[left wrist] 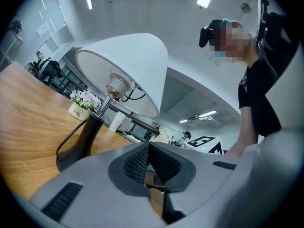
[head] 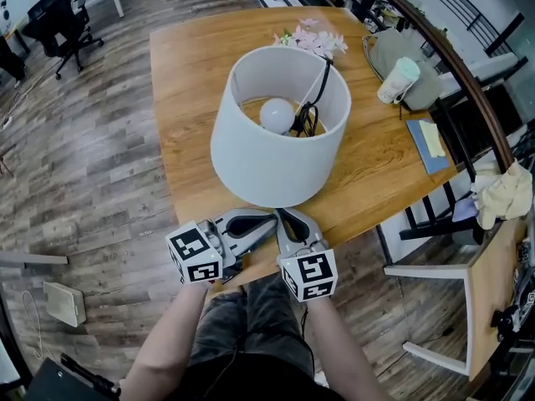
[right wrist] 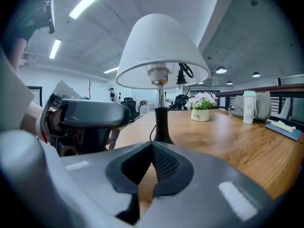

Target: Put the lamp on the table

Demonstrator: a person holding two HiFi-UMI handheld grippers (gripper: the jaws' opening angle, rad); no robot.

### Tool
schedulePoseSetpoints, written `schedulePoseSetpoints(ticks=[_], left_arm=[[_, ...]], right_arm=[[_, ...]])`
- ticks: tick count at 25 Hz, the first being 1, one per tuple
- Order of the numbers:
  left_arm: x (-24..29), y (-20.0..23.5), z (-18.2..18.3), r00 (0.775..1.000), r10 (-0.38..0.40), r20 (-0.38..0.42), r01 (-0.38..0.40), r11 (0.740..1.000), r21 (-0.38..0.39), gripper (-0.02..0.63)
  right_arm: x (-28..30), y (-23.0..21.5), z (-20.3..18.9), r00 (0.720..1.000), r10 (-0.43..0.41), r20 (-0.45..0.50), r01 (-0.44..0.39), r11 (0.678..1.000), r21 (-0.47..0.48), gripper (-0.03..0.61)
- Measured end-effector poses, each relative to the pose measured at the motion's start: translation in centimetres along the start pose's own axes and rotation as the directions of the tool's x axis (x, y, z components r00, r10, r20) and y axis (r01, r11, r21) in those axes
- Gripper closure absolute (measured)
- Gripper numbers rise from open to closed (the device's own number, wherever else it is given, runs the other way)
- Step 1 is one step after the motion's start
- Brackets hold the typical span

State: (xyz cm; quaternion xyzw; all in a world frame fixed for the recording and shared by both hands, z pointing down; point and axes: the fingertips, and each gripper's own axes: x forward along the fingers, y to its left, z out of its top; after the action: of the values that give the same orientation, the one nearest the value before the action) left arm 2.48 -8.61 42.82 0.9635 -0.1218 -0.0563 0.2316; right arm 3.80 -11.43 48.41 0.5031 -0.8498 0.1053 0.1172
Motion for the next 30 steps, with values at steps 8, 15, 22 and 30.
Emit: schedulePoseSetpoints(ticks=[8,15,22,30], left_arm=[[-1.2,1.4,-0.7,0.988,0.152,-0.024,-0.151,0.988,0.017,0.617],[-2.6,1.5,-0.6,0.97,0.243,-0.006,-0.243,0.969,0.043,0.617],[-3.5,1.0,-0.3,0.953,0.304,0.015,-0.304,0.95,0.078,0.617],[-3.4,-0.6,-0.4,0.954,0.3,0.014,-0.3,0.948,0.106,0.617]], right_arm=[[-0.7,1.0,0.8,1.0,0.002,0.03,-0.001,1.0,-0.007,0.572],[-1.6,2.1,1.6,0.998,-0.004,0.059,0.005,1.0,-0.014,0.572],[-2.5,3.1,2.3,0.997,-0.015,0.076,0.016,1.0,-0.022,0.572],[-3.8,3.8,2.7,0.997,0.006,0.082,-0.003,0.999,-0.04,0.572]])
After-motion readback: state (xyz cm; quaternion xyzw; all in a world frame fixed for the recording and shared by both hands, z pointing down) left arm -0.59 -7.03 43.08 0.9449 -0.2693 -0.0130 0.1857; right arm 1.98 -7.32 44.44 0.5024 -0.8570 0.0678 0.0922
